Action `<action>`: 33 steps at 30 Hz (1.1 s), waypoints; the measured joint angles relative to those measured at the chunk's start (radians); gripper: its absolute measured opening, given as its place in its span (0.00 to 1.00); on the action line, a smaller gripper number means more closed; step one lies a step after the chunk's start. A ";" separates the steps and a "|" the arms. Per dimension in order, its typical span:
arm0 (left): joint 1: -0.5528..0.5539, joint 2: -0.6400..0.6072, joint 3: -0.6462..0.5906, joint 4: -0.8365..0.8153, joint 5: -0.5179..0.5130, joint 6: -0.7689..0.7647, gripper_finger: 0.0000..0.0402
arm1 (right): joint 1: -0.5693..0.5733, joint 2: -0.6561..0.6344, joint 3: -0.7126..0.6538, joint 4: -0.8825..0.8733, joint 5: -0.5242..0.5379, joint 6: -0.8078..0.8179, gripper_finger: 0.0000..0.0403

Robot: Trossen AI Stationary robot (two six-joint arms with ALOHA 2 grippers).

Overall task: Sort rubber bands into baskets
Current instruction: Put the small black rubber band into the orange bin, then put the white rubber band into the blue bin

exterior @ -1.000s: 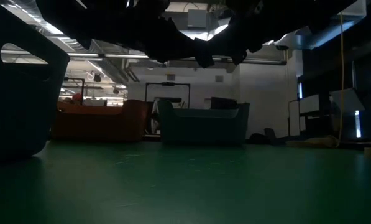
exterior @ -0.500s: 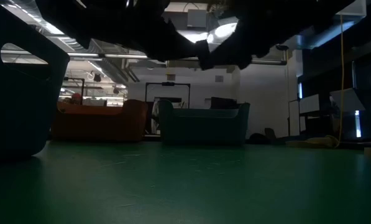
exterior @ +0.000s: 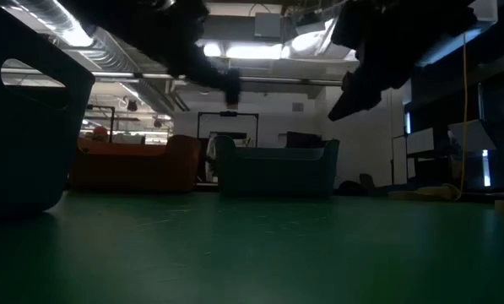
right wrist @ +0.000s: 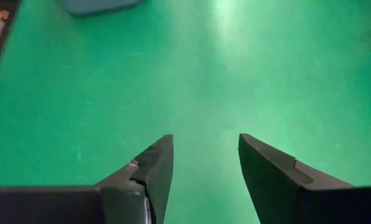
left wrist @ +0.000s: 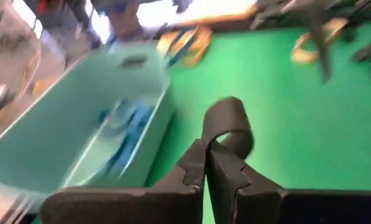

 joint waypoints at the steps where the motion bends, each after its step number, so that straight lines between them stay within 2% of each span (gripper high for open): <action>1: 0.018 -0.029 0.001 -0.055 -0.002 -0.023 0.01 | 0.000 0.009 0.000 0.004 0.006 -0.001 0.45; 7: 0.158 -0.212 0.004 -0.336 -0.031 -0.097 0.02 | 0.000 0.047 -0.001 0.020 0.058 -0.004 0.45; 12: 0.303 -0.302 0.005 -0.464 -0.045 -0.154 0.01 | 0.000 0.071 0.000 0.035 0.082 -0.028 0.45; 16: 0.402 -0.304 0.004 -0.526 -0.045 -0.156 0.02 | 0.000 0.075 0.000 0.035 0.085 -0.028 0.45; 22: 0.524 -0.244 -0.010 -0.516 -0.045 -0.153 0.07 | 0.000 0.075 0.000 0.048 0.088 -0.028 0.45; 27: 0.590 -0.204 -0.010 -0.535 -0.033 -0.178 0.19 | 0.000 0.075 0.000 0.045 0.088 -0.028 0.45; 33: 0.620 -0.200 0.082 -0.765 0.085 -0.236 0.37 | 0.000 0.075 0.000 0.045 0.088 -0.028 0.45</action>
